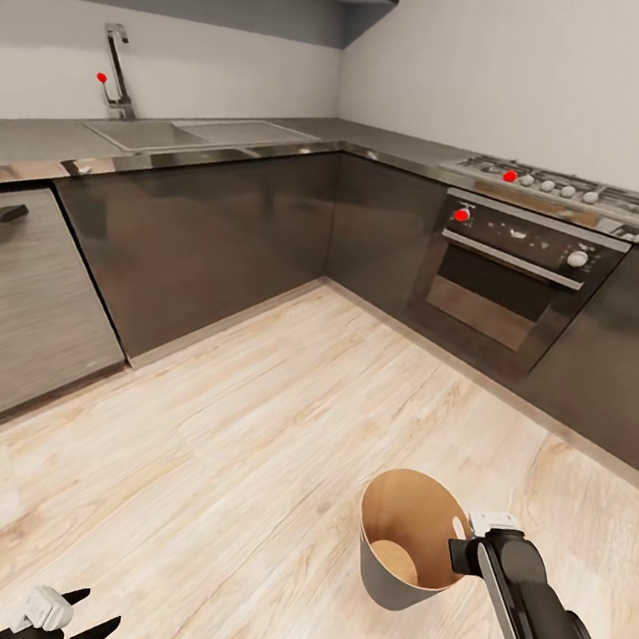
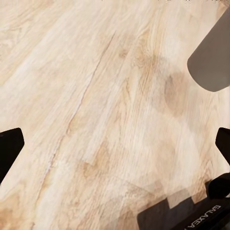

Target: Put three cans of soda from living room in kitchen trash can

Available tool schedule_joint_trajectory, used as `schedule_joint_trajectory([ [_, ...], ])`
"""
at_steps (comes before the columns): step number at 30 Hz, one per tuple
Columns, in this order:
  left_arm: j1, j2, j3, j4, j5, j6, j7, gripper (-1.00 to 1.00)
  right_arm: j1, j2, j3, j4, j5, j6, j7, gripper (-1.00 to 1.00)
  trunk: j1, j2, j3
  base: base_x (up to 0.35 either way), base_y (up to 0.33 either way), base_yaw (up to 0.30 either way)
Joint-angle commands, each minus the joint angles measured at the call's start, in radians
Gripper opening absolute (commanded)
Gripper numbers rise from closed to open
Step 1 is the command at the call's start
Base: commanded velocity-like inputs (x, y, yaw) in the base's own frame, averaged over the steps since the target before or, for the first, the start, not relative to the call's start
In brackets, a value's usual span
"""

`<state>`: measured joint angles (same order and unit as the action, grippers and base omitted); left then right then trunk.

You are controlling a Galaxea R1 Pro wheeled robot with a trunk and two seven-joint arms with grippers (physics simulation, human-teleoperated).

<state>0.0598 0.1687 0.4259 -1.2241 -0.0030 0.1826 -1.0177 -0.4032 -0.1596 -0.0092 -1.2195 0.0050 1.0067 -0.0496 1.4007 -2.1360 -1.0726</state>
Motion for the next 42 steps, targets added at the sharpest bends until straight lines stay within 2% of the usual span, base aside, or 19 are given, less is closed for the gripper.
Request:
schedule_joint_trajectory([
  [1, 0.000, 0.000, 0.000, 0.000, 0.000, 0.000, 0.000, 1.00, 0.000, 0.000, 0.000, 0.000, -0.008, 0.000, 0.000, -1.00, 0.000, 0.000, 0.002, 0.000, 0.000, 0.000],
  [42, 0.000, 0.000, 0.000, 0.000, 0.000, 0.000, 0.000, 1.00, 0.000, 0.000, 0.001, 0.000, -0.008, 0.000, 0.000, -1.00, 0.000, 0.000, 0.070, 0.000, 0.000, 0.000],
])
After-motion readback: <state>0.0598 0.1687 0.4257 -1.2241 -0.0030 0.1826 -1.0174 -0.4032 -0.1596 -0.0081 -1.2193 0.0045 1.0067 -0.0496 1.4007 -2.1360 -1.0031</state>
